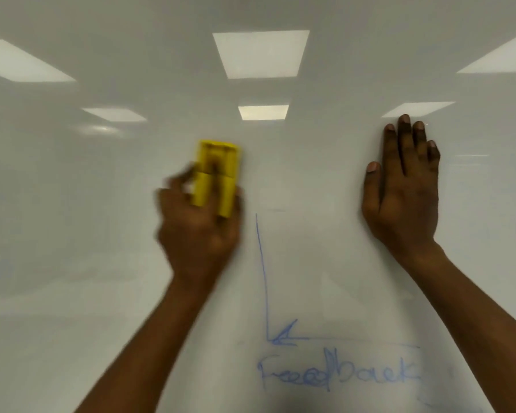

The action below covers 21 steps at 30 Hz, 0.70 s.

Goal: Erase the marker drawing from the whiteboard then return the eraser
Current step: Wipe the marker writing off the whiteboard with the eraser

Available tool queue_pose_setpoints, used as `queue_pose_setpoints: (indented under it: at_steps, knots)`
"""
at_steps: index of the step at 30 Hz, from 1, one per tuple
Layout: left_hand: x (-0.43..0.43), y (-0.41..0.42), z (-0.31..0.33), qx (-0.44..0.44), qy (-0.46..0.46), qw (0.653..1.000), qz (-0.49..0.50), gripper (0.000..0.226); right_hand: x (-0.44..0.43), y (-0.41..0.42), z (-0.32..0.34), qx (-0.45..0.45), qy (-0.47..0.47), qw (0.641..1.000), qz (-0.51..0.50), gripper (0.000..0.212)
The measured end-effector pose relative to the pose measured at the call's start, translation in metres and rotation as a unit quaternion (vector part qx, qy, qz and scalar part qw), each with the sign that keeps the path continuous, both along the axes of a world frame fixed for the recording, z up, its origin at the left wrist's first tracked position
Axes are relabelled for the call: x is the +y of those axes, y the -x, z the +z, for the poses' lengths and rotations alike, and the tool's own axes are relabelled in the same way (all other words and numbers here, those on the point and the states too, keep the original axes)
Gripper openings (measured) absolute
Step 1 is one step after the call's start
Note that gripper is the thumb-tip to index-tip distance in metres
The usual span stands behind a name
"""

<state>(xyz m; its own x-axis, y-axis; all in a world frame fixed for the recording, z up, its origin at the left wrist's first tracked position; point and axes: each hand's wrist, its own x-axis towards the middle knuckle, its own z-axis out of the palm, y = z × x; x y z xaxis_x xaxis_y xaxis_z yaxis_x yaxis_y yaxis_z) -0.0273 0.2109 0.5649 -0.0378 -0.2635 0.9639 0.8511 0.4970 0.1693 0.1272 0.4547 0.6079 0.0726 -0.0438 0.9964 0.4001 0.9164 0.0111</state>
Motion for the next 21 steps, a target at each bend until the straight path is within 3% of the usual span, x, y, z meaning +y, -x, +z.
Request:
queue_pose_setpoints:
  at_steps: [2,4,7,9,11,12,14,16,17,19,21]
  knots:
    - [0.025,-0.019,-0.026,0.140,0.163,0.976,0.037,0.046,0.001,-0.003,0.001,-0.006,0.001,1.000,0.011,0.055]
    - [0.024,-0.017,-0.027,0.172,0.188,0.966,0.044,0.044,0.002,-0.006,0.001,-0.014,0.000,1.000,0.026,0.055]
    - [-0.001,0.007,-0.006,0.031,0.055,0.996,0.061,0.046,0.001,-0.006,0.000,-0.014,-0.001,0.999,0.029,0.054]
    - [-0.016,0.018,0.016,-0.085,-0.048,0.993,0.064,0.052,0.000,-0.004,0.000,-0.008,-0.001,1.000,0.021,0.054]
    - [-0.011,0.012,0.025,-0.133,-0.093,0.985,0.065,0.053,-0.002,-0.001,0.000,-0.001,0.000,1.000,0.015,0.054]
    - [-0.003,0.004,0.021,-0.104,-0.066,0.990,0.066,0.050,-0.002,-0.001,0.000,0.001,-0.001,1.000,0.013,0.054]
    - [0.019,-0.016,-0.005,0.066,0.090,0.993,0.048,0.042,-0.001,-0.001,0.000,0.002,-0.003,1.000,0.010,0.054]
    - [0.033,-0.027,-0.037,0.254,0.267,0.929,0.032,0.039,0.000,-0.002,0.001,0.001,-0.007,1.000,0.009,0.054]
    - [0.033,-0.028,-0.044,0.293,0.316,0.902,0.025,0.041,0.001,-0.003,0.001,-0.001,-0.008,1.000,0.011,0.053]
    - [0.025,-0.019,-0.039,0.298,0.312,0.902,0.011,0.043,0.002,-0.004,0.001,-0.003,-0.009,1.000,0.015,0.053]
    - [0.009,-0.004,-0.020,0.250,0.225,0.941,0.036,0.036,0.002,-0.005,0.000,-0.005,-0.006,1.000,0.020,0.053]
